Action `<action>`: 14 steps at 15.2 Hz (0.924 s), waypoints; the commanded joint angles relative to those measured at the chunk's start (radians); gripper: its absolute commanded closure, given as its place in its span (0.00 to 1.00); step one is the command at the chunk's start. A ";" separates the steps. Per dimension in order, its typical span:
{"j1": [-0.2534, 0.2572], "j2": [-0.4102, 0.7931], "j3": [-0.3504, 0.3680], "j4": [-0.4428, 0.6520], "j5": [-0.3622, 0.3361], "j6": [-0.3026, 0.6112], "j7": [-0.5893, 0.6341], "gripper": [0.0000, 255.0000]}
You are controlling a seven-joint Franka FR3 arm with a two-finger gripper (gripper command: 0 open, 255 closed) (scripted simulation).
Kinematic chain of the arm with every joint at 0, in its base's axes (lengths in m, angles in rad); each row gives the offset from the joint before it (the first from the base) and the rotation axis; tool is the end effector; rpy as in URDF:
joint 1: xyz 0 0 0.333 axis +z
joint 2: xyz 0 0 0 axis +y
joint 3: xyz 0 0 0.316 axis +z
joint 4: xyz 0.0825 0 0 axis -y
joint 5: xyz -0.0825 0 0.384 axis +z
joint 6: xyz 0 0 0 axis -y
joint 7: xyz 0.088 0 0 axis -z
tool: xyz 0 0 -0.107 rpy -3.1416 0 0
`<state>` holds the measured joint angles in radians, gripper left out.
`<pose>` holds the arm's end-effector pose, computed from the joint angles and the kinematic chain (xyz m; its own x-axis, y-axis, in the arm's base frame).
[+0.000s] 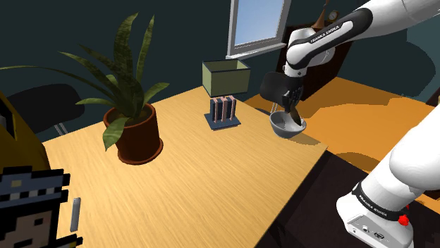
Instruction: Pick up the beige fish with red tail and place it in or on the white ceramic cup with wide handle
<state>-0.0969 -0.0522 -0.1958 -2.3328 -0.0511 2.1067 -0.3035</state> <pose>0.4581 -0.1405 0.3441 0.9836 0.0434 -0.1748 0.0397 -0.9989 -0.0248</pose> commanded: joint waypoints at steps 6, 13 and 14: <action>-0.001 0.063 -0.002 -0.033 0.011 0.097 -0.008 1.00; -0.002 0.090 -0.002 -0.044 0.016 0.133 -0.011 1.00; -0.002 0.090 -0.002 -0.044 0.016 0.133 -0.011 1.00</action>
<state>-0.0981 0.0372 -0.1972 -2.3741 -0.0343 2.2413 -0.3149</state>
